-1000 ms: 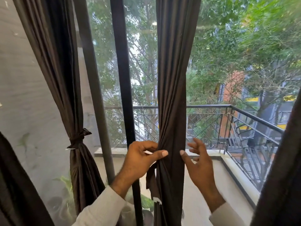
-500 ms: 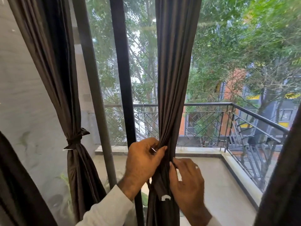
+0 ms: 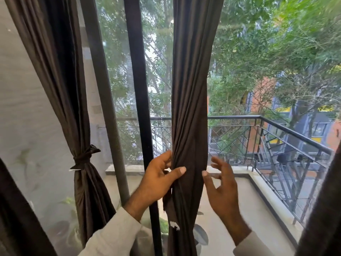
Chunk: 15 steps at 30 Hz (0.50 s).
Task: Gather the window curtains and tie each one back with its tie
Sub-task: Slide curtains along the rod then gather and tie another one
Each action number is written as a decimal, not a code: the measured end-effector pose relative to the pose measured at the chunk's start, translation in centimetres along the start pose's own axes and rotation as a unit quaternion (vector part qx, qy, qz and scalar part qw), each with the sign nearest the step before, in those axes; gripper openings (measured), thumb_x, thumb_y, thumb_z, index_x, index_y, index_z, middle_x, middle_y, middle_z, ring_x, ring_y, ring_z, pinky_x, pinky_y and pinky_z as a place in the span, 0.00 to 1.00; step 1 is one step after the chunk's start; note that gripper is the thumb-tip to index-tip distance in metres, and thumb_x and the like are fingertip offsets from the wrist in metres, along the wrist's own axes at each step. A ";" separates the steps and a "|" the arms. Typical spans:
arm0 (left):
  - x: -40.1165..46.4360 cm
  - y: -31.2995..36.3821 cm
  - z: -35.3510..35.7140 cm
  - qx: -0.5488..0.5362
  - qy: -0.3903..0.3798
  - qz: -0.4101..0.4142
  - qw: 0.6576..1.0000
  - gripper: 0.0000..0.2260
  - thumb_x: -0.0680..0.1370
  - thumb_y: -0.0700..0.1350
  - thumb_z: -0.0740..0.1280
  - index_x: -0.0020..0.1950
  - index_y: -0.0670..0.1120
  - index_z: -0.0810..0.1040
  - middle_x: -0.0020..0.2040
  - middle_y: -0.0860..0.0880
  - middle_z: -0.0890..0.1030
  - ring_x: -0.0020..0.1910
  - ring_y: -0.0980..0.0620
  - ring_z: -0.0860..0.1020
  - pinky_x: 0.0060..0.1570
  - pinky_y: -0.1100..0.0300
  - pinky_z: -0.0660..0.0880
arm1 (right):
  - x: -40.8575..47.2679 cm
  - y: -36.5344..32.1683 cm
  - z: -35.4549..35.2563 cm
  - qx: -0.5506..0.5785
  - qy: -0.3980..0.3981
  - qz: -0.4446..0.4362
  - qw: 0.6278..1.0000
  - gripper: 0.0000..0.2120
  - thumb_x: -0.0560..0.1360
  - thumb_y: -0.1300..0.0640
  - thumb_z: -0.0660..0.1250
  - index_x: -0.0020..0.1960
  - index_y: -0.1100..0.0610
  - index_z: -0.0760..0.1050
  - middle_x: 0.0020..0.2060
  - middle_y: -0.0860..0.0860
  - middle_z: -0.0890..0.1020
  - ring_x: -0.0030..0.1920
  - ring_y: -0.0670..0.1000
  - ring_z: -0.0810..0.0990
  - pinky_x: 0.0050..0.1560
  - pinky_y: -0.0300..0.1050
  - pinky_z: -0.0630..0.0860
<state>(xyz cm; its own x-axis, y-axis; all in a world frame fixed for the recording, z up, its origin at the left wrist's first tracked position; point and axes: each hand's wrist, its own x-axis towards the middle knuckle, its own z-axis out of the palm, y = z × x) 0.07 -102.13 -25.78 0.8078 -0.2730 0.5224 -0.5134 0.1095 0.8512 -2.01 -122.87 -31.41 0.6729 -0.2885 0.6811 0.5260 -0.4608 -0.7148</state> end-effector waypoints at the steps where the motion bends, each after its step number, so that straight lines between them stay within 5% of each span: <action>1: 0.0 0.0 -0.3 -0.034 -0.019 -0.015 0.999 0.16 0.79 0.36 0.73 0.66 0.44 0.83 0.61 0.39 0.87 0.61 0.43 0.85 0.58 0.50 0.83 | 0.9 0.4 0.1 0.032 -0.026 0.057 0.997 0.22 0.80 0.51 0.74 0.72 0.46 0.73 0.65 0.39 0.80 0.65 0.42 0.79 0.57 0.41 0.80; 4: -0.1 0.2 -1.1 -0.054 -0.042 -0.022 0.997 0.14 0.80 0.36 0.72 0.66 0.41 0.82 0.60 0.37 0.87 0.60 0.43 0.86 0.59 0.49 0.83 | 2.6 1.3 -0.3 0.059 -0.086 0.097 0.990 0.11 0.77 0.53 0.77 0.59 0.46 0.83 0.52 0.41 0.88 0.53 0.43 0.86 0.51 0.42 0.80; 7: 0.0 0.1 -1.6 0.098 0.059 0.009 0.993 0.05 0.78 0.41 0.79 0.52 0.46 0.86 0.44 0.44 0.87 0.43 0.50 0.84 0.46 0.45 0.83 | 1.7 0.3 -0.8 0.046 -0.022 0.095 0.994 0.05 0.76 0.56 0.79 0.45 0.48 0.85 0.38 0.41 0.87 0.38 0.43 0.85 0.42 0.39 0.79; 12: -0.6 0.6 0.2 0.215 0.134 0.043 0.966 0.08 0.76 0.45 0.81 0.44 0.56 0.86 0.37 0.56 0.86 0.33 0.57 0.82 0.37 0.60 0.79 | -2.7 -2.2 0.1 -0.046 -0.013 -0.062 0.997 0.04 0.76 0.55 0.78 0.48 0.47 0.85 0.38 0.36 0.84 0.40 0.41 0.83 0.43 0.31 0.76; 15: -1.0 0.3 0.9 0.269 0.165 0.060 0.947 0.09 0.76 0.47 0.81 0.43 0.57 0.83 0.33 0.59 0.83 0.30 0.59 0.80 0.34 0.65 0.76 | -3.0 -2.2 -0.2 -0.017 0.060 -0.002 0.998 0.08 0.78 0.56 0.77 0.51 0.43 0.84 0.40 0.38 0.85 0.42 0.43 0.84 0.44 0.38 0.81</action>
<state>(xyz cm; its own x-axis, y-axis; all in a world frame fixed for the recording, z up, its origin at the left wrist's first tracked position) -1.16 -102.72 -26.08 0.7351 0.0335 0.6771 -0.6092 -0.4055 0.6815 -5.27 -121.14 -31.79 0.6024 -0.3849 0.6992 0.5093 -0.4891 -0.7081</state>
